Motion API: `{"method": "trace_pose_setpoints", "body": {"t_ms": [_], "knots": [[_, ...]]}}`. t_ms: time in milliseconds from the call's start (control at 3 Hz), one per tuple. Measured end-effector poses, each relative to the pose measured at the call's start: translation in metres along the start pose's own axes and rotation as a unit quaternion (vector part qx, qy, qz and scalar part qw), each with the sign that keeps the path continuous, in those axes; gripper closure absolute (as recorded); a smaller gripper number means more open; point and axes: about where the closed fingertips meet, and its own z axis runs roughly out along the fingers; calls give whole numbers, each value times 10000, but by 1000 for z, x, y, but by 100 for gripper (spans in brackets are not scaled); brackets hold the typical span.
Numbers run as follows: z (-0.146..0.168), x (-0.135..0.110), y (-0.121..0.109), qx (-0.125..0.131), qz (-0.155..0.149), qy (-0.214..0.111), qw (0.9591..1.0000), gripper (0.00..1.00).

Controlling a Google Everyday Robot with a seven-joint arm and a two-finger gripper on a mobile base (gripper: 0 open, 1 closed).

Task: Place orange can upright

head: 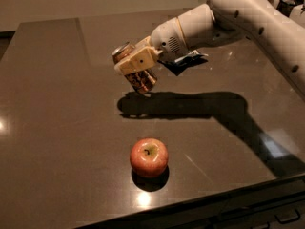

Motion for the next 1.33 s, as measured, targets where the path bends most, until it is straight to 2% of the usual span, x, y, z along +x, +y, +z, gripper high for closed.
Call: {"method": "trace_pose_setpoints", "body": {"t_ms": [333,667,1333], "knots": [[-3,2,-7,254,283,-561,9977,100],[-6,4,-15,508,390,-1084,9920,100],[-7,16,-22,966,435,-1688,9799,100]]}}
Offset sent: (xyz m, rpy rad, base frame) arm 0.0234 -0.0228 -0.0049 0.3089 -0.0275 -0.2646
